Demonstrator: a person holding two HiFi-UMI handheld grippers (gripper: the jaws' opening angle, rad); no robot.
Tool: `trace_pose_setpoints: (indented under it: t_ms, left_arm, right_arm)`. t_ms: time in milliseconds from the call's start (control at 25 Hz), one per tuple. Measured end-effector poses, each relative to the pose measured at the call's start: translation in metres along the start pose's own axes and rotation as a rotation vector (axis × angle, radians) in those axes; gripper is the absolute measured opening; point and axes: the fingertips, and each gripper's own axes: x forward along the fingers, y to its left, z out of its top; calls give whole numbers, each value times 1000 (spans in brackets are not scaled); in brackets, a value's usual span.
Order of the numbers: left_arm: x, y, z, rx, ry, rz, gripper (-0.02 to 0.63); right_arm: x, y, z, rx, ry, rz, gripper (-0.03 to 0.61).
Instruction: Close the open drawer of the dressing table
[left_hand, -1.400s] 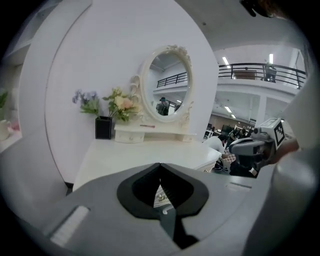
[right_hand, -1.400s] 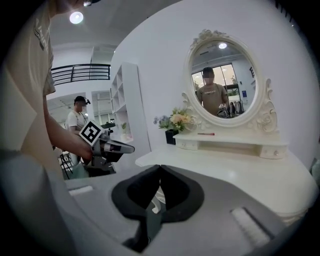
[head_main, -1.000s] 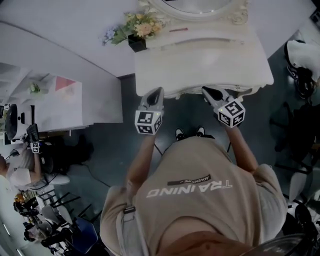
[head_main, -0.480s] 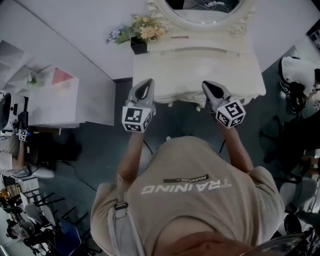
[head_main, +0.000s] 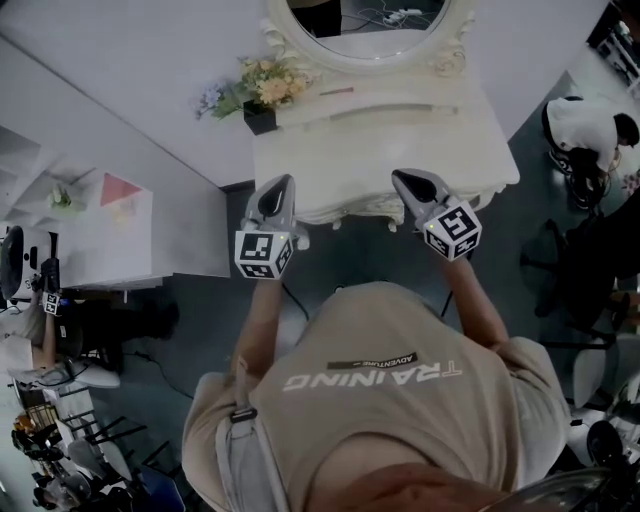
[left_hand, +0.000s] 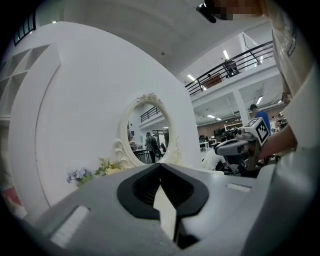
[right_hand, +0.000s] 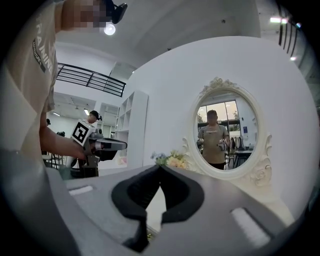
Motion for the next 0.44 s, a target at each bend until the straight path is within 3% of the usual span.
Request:
trace_pose_setpoints:
  t_ms: [440]
  left_arm:
    - [13,-13,-20,21,35,-19,6]
  right_arm:
    - [3,-21,-24,37,25,-16,3]
